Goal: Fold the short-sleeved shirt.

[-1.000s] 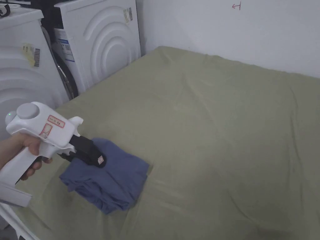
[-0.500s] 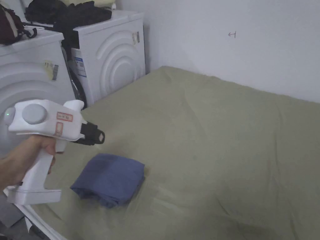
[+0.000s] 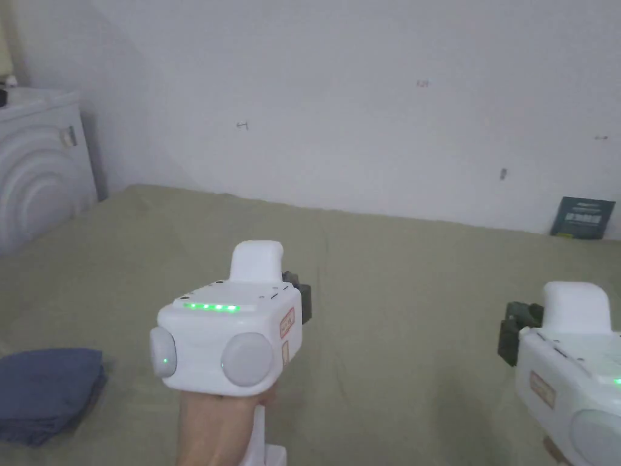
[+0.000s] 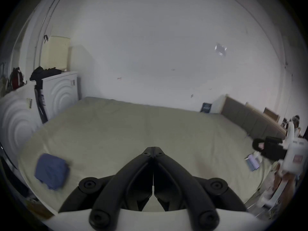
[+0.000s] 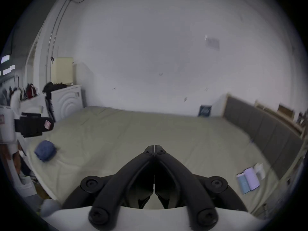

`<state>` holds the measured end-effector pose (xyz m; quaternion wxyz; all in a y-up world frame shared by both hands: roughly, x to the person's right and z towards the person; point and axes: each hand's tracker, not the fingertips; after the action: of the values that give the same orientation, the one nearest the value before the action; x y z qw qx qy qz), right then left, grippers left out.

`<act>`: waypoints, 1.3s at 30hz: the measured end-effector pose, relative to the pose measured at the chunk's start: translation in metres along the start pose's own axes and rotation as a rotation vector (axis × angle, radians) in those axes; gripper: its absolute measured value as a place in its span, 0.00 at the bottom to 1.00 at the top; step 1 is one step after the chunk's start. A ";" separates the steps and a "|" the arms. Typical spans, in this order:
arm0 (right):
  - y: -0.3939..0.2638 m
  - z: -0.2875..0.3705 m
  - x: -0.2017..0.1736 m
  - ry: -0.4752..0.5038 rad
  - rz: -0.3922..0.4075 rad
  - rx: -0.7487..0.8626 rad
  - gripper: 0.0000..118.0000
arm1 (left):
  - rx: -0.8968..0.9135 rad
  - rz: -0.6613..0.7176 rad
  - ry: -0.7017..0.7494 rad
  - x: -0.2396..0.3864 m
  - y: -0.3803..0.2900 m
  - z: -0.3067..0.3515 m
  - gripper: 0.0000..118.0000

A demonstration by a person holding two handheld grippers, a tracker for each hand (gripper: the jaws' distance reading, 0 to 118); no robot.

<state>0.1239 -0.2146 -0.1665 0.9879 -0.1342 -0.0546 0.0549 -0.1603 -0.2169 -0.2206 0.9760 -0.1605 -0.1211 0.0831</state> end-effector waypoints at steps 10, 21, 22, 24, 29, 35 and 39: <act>-0.013 0.051 0.031 -0.049 -0.124 0.042 0.00 | 0.118 -0.073 0.109 0.026 0.001 0.044 0.01; -0.009 0.066 0.018 -0.030 -0.070 0.072 0.00 | 0.075 -0.111 0.117 0.037 -0.005 0.052 0.06; -0.009 0.067 0.018 -0.031 -0.077 0.074 0.00 | 0.067 -0.110 0.108 0.036 -0.004 0.052 0.06; -0.009 0.067 0.022 -0.030 -0.086 0.067 0.00 | 0.077 -0.101 0.125 0.035 -0.004 0.053 0.07; -0.010 0.069 0.028 -0.044 -0.111 0.068 0.02 | 0.089 -0.125 0.137 0.033 0.000 0.053 0.28; -0.018 0.068 0.030 -0.100 -0.085 0.114 1.00 | 0.110 -0.093 0.182 0.035 -0.001 0.043 1.00; -0.015 0.068 0.038 -0.090 -0.105 0.097 1.00 | 0.050 -0.070 0.180 0.027 0.006 0.042 1.00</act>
<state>0.1544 -0.2064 -0.0935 0.9913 -0.0804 -0.1034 0.0114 -0.1462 -0.1939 -0.1787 0.9889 -0.1388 -0.0364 0.0373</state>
